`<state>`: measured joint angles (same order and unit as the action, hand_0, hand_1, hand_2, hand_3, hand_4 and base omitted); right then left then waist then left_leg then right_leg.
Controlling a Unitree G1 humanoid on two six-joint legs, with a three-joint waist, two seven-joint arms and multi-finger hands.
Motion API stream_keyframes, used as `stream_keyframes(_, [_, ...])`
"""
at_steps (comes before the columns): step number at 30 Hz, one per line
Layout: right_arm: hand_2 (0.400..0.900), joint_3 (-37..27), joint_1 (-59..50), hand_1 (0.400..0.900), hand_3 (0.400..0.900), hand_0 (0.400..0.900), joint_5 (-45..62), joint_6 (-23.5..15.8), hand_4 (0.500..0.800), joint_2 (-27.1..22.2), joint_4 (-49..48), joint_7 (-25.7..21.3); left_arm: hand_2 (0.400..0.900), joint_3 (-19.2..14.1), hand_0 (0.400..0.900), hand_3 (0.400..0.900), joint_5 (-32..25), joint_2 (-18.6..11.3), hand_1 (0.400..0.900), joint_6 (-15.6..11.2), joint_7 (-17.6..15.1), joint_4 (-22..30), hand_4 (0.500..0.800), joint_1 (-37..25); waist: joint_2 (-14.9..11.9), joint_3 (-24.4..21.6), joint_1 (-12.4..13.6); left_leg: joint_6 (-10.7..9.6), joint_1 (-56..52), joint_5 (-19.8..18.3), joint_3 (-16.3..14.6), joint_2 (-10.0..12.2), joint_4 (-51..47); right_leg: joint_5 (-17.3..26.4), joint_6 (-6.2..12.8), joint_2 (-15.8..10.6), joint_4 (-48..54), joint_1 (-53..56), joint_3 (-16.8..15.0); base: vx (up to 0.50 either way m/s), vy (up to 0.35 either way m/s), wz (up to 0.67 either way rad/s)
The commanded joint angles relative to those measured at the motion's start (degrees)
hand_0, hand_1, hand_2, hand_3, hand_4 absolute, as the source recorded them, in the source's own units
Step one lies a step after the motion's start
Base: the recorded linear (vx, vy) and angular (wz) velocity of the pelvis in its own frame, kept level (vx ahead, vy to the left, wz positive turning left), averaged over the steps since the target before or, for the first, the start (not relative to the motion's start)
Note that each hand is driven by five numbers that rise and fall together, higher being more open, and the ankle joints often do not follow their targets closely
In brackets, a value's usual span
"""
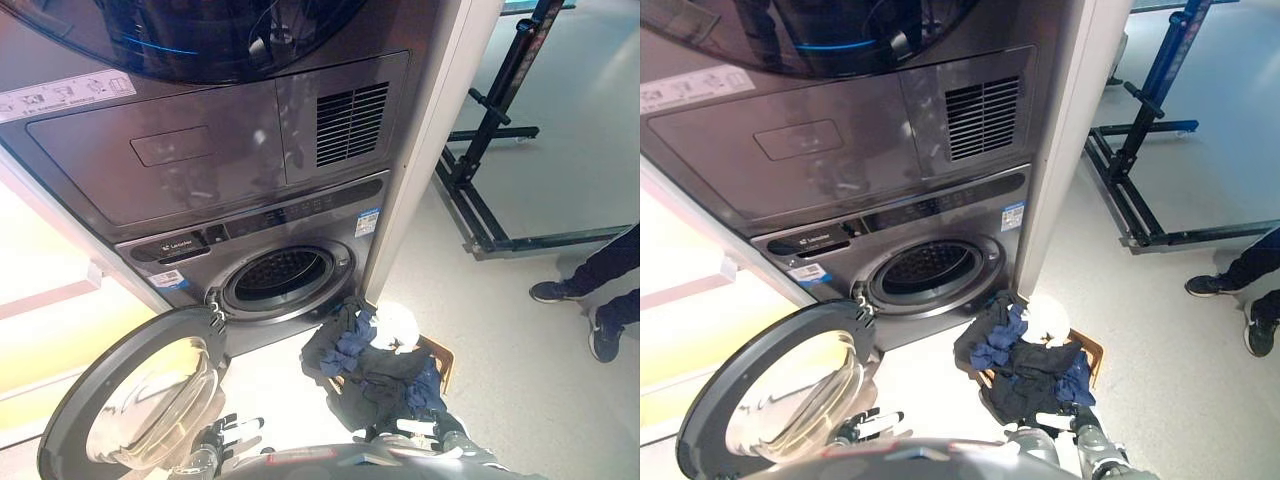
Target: Put the clothes in the basket into the washing machine.
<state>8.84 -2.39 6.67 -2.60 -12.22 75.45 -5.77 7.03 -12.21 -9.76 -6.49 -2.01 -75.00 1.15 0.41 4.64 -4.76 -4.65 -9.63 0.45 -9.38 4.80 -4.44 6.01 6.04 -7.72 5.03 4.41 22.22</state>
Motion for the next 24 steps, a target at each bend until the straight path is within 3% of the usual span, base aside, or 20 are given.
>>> stream_keyframes(1, [0.9, 0.9, -4.8, 0.9, 0.9, 0.9, -0.2, -2.0, 0.8, 0.6, 1.5, -0.7, 0.9, -0.8, 0.9, 0.9, 1.0, -0.9, 0.9, -2.3, -0.4, -1.0, 0.8, -2.6, -2.4, 0.1, -0.4, 1.2, 3.3, -0.3, 1.6, -3.7, 1.0, -1.3, 4.47, -0.7, -0.6, -0.1, 0.7, 0.0, 0.0, 0.0])
stream_keyframes(15, [0.9, 2.1, -6.2, 0.9, 0.9, 0.9, -1.1, -2.5, 0.8, 0.2, -1.4, -1.2, 0.9, -1.4, 0.9, 0.9, 0.7, -0.9, 0.9, -2.7, -0.8, 0.2, 0.8, -2.6, -2.3, 0.5, -0.1, 1.2, 3.7, -0.2, 2.0, -3.8, 1.2, -1.2, 4.49, -0.6, -0.8, -0.8, 0.7, 0.0, 0.001, 0.0])
stream_keyframes(20, [0.9, 5.8, -12.3, 0.9, 0.9, 0.9, -4.8, -4.3, 0.8, -3.8, -10.2, -3.7, 0.9, -0.4, 0.9, 0.9, -0.1, -2.9, 0.9, -5.5, -3.5, 9.8, 0.8, -3.3, -2.9, 6.9, 1.0, 1.8, 11.0, -0.6, 3.7, -4.0, 6.8, -1.9, 4.05, -1.8, -6.4, -8.0, 0.8, -0.22, 0.009, 0.12])
stream_keyframes(24, [0.9, 8.5, -19.4, 0.9, 0.9, 0.9, -7.6, -5.1, 0.8, -8.8, -18.0, -5.7, 0.9, 1.7, 0.9, 0.9, -4.0, -6.5, 0.9, -8.4, -5.7, 23.1, 0.8, -4.8, -2.8, 13.5, 2.2, 1.7, 23.2, -0.6, 5.3, -4.2, 15.0, -2.4, 3.87, -5.4, -16.2, -21.5, 1.4, -0.33, 0.029, 0.16])
